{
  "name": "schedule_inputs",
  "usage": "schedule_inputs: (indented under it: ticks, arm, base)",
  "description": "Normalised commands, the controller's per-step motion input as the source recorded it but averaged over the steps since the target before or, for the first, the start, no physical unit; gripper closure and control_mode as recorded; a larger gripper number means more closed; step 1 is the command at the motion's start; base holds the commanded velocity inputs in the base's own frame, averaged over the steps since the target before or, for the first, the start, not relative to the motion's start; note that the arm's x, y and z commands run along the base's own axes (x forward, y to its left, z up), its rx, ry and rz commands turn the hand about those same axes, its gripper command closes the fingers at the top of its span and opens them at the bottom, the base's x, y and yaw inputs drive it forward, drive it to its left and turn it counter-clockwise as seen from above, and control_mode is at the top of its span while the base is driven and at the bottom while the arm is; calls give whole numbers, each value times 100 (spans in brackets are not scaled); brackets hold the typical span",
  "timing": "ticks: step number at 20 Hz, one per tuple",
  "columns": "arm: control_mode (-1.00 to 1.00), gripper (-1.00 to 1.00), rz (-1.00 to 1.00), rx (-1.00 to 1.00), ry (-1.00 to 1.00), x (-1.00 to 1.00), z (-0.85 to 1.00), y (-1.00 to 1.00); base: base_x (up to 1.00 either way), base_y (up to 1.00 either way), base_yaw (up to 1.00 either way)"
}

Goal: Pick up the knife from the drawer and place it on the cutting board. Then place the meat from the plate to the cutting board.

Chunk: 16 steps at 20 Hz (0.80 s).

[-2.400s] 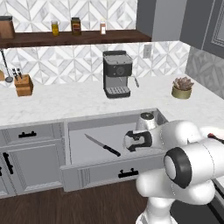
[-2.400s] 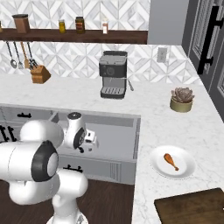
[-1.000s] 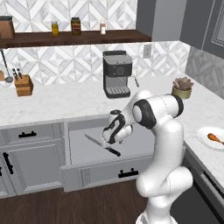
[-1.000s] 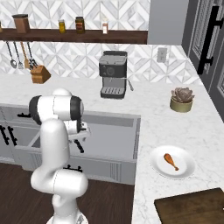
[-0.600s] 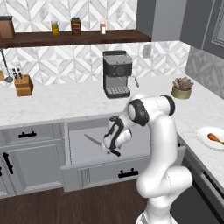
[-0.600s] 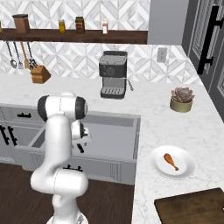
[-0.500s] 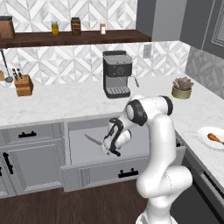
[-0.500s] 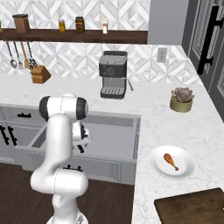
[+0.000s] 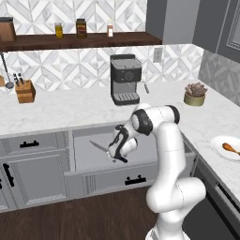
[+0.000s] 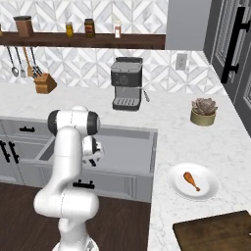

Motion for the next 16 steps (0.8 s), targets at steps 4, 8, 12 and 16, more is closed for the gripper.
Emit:
schedule_inputs:
  ticks: [4,8,12,16]
  arm:
    - [-100,100,0,0,3,-6,-35,0]
    - [-100,100,0,0,0,-7,-14,0]
    - [-100,100,0,0,0,0,8,0]
    - [-100,100,1,-6,0,0,46,1]
  base:
    - [0,0,0]
    - [0,0,0]
    - [0,0,0]
    - [0,0,0]
